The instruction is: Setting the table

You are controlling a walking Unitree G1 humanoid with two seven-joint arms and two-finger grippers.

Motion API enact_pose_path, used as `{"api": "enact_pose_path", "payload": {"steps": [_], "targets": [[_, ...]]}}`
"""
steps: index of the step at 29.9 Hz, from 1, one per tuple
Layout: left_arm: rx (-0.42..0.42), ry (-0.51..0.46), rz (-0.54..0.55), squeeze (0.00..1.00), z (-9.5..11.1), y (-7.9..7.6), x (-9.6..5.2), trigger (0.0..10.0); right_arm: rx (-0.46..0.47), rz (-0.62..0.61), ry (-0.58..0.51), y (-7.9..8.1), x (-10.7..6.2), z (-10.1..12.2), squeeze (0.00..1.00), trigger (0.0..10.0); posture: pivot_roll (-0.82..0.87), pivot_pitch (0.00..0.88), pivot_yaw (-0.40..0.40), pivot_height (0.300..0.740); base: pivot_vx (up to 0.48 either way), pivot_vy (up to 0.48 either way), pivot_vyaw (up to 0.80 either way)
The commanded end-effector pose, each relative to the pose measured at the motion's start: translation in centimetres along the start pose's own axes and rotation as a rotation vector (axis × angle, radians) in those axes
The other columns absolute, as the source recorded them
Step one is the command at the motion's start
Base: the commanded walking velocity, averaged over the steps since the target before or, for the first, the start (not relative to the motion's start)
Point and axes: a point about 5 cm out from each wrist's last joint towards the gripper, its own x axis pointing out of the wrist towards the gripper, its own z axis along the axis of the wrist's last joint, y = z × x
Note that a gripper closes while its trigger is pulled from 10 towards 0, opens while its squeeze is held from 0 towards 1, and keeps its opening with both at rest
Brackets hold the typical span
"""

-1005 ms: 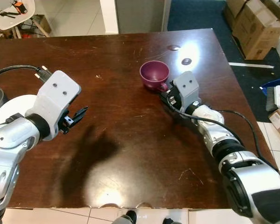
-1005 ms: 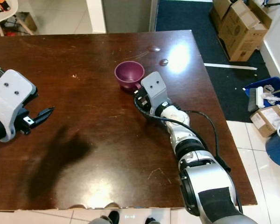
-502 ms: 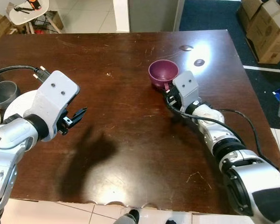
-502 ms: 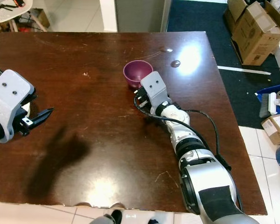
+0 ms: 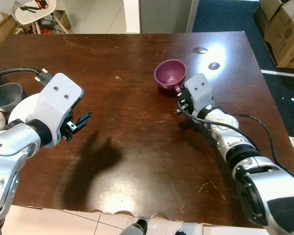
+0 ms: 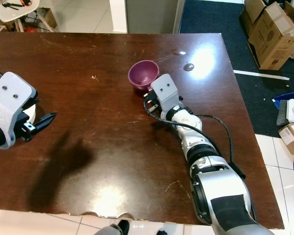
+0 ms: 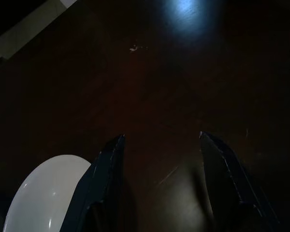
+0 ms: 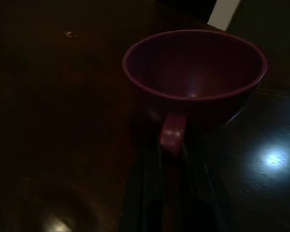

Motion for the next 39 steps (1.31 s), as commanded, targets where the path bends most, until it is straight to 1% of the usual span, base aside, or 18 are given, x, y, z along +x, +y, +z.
{"api": "enact_pose_path", "payload": {"steps": [1, 3, 4, 7, 9, 12, 14, 15, 16, 17, 23, 24, 25, 26, 29, 33, 35, 39], "targets": [[-0.001, 0.005, -0.007, 0.00, -0.2, -0.4, 0.1, 10.0, 0.020, -0.008, -0.025, -0.1, 0.1, 0.4, 0.00, 0.0, 0.31, 0.217, 0.156, 0.740, 0.000, 0.000, 0.00], [-0.007, -0.002, -0.009, 0.00, -0.2, -0.6, 0.3, 10.0, 0.040, -0.021, -0.043, -0.4, 0.1, 0.6, 0.00, 0.0, 0.30, 0.211, 0.153, 0.740, 0.000, 0.000, 0.00], [-0.024, -0.016, -0.006, 0.00, -0.2, -0.9, 0.7, 10.0, 0.084, -0.048, -0.095, -0.8, 0.0, 1.1, 0.00, 10.0, 0.27, 0.189, 0.148, 0.740, 0.000, 0.000, 0.00], [-0.061, -0.043, -0.003, 0.00, -0.2, -1.7, 1.7, 10.0, 0.181, -0.097, -0.196, -1.3, -0.4, 1.7, 0.00, 10.0, 0.23, 0.155, 0.130, 0.740, 0.000, 0.000, 0.00], [-0.099, -0.053, -0.001, 0.00, -0.3, -1.8, 2.1, 10.0, 0.229, -0.100, -0.240, -0.8, -0.6, 1.8, 0.00, 10.0, 0.20, 0.132, 0.120, 0.740, 0.000, 0.000, 0.00], [-0.115, -0.054, 0.000, 0.00, -0.4, -1.8, 2.2, 10.0, 0.252, -0.099, -0.255, -0.5, -0.7, 1.8, 0.00, 10.0, 0.20, 0.132, 0.120, 0.740, 0.000, 0.000, 0.00], [-0.173, -0.050, -0.006, 0.00, -0.9, -2.1, 2.4, 10.0, 0.310, -0.088, -0.300, 0.5, -1.2, 1.9, 0.00, 10.0, 0.15, 0.089, 0.097, 0.740, 0.000, 0.000, 0.00], [-0.173, -0.050, -0.006, 0.00, -0.9, -2.1, 2.4, 10.0, 0.310, -0.088, -0.300, 0.5, -1.2, 1.9, 0.00, 10.0, 0.15, 0.089, 0.097, 0.740, 0.000, 0.000, 0.00], [-0.209, -0.049, -0.011, 0.00, -1.4, -2.3, 2.5, 10.0, 0.332, -0.066, -0.317, 1.4, -1.5, 2.2, 0.00, 10.0, 0.13, 0.072, 0.088, 0.740, 0.000, 0.000, 0.00], [-0.249, -0.048, -0.010, 0.00, -2.0, -2.7, 2.6, 10.0, 0.364, -0.032, -0.331, 3.0, -2.2, 2.4, 0.00, 10.0, 0.09, 0.051, 0.075, 0.740, 0.000, 0.000, 0.00], [-0.275, -0.063, 0.019, 0.00, -3.0, -3.4, 3.0, 10.0, 0.419, 0.046, -0.319, 6.3, -4.4, 2.5, 0.00, 10.0, 0.04, 0.019, 0.070, 0.740, 0.000, 0.000, 0.00], [-0.275, -0.063, 0.019, 0.00, -3.0, -3.4, 3.0, 10.0, 0.419, 0.046, -0.319, 6.3, -4.4, 2.5, 0.00, 10.0, 0.04, 0.019, 0.070, 0.740, 0.000, 0.000, 0.00], [-0.284, -0.066, 0.052, 0.00, -3.7, -3.7, 3.1, 10.0, 0.449, 0.071, -0.309, 7.4, -5.6, 2.7, 0.00, 10.0, 0.01, 0.008, 0.073, 0.740, 0.000, 0.000, 0.00], [-0.275, -0.067, 0.062, 0.00, -4.0, -3.8, 3.2, 10.0, 0.460, 0.074, -0.304, 7.7, -6.0, 2.7, 0.00, 10.0, 0.00, 0.003, 0.075, 0.740, 0.000, 0.000, 0.00], [-0.268, -0.076, 0.088, 0.00, -4.5, -4.3, 3.7, 10.0, 0.486, 0.047, -0.274, 7.9, -6.9, 2.4, 0.00, 10.0, -0.03, 0.000, 0.084, 0.740, 0.000, 0.000, 0.00], [-0.266, -0.081, 0.100, 0.00, -4.7, -4.4, 4.0, 10.0, 0.497, 0.025, -0.255, 7.9, -7.3, 2.3, 0.00, 10.0, -0.03, 0.000, 0.085, 0.740, 0.000, 0.000, 0.00], [-0.262, -0.092, 0.105, 0.00, -4.7, -4.6, 4.8, 10.0, 0.503, -0.007, -0.217, 8.1, -7.9, 2.0, 0.00, 10.0, -0.05, 0.000, 0.098, 0.740, 0.000, 0.000, 0.00], [-0.259, -0.106, 0.111, 0.00, -4.7, -4.9, 5.4, 10.0, 0.509, -0.029, -0.179, 8.0, -8.4, 1.7, 0.00, 10.0, -0.05, 0.000, 0.103, 0.740, 0.000, 0.000, 0.00]]}}
